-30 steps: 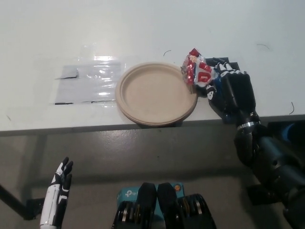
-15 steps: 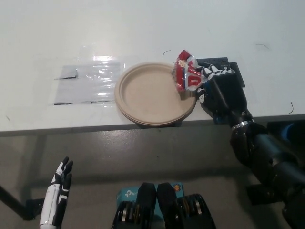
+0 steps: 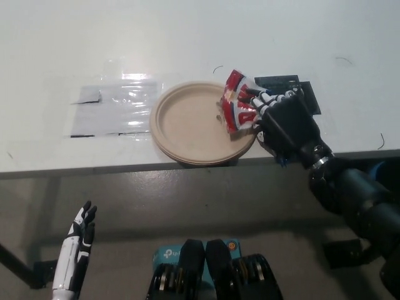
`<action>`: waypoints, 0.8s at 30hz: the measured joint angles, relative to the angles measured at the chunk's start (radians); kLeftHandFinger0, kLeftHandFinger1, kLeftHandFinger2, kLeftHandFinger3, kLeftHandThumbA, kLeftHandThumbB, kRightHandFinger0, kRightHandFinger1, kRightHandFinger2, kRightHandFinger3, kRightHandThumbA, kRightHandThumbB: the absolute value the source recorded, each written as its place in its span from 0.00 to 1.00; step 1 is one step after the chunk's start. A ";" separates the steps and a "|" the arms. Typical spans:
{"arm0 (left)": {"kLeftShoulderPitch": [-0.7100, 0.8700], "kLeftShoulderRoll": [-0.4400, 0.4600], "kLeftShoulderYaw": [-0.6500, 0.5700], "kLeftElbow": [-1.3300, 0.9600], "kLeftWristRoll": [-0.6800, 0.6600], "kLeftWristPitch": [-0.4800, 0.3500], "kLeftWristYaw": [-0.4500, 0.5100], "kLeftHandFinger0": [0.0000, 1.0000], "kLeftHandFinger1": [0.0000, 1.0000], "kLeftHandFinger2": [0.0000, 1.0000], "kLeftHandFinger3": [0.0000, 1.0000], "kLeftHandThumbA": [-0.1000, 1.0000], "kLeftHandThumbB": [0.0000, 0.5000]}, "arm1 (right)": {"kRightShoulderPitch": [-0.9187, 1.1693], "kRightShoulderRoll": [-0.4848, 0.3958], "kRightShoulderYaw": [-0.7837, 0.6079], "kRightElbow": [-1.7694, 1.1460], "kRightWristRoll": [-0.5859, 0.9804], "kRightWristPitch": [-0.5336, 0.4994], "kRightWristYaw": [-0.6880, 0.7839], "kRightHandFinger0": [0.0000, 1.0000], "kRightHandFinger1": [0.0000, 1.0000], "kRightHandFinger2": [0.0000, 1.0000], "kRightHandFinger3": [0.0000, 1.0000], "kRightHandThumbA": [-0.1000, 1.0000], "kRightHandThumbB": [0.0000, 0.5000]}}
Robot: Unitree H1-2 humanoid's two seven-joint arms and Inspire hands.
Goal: The robot picks up a small bag of sunflower seeds on the right hand side and take it to the empty plate on the left hand side then pours some sunflower seeds on to the plate.
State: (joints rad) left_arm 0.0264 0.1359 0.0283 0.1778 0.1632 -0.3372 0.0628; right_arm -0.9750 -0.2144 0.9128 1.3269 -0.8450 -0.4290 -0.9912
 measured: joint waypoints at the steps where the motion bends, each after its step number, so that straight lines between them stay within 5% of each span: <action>1: -0.001 0.002 -0.001 0.000 0.000 0.000 0.000 1.00 1.00 1.00 1.00 1.00 0.00 | -0.003 -0.003 0.008 0.000 -0.009 0.000 -0.004 0.00 0.04 0.74 0.66 0.00 0.40; 2: -0.003 0.004 -0.002 0.000 0.001 0.000 0.000 1.00 1.00 1.00 1.00 1.00 0.00 | -0.006 -0.006 0.021 0.000 -0.020 0.000 -0.009 0.00 0.02 0.75 0.67 0.00 0.39; 4: -0.008 0.007 -0.004 0.000 0.002 0.000 0.000 1.00 1.00 1.00 1.00 1.00 0.00 | -0.013 -0.014 0.050 0.000 -0.048 -0.001 -0.019 0.00 0.03 0.52 0.56 0.00 0.42; 8: -0.013 0.012 -0.011 0.000 0.003 0.000 -0.001 1.00 1.00 1.00 1.00 1.00 0.00 | -0.028 -0.032 0.089 -0.001 -0.094 -0.001 -0.036 0.00 0.00 0.16 0.20 0.00 0.53; 13: -0.013 0.017 -0.018 0.000 0.004 0.000 -0.002 1.00 1.00 1.00 1.00 1.00 0.02 | -0.057 -0.057 0.115 -0.005 -0.142 -0.001 -0.053 0.00 0.00 0.11 0.15 0.00 0.52; 24: -0.015 0.019 -0.027 -0.004 0.007 0.002 -0.002 1.00 1.00 1.00 1.00 1.00 0.00 | -0.082 -0.076 0.103 -0.029 -0.186 0.000 -0.053 0.00 0.00 0.17 0.07 0.00 0.52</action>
State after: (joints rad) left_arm 0.0113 0.1549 0.0012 0.1740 0.1704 -0.3347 0.0606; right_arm -1.0566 -0.2902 1.0161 1.2981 -1.0311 -0.4288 -1.0442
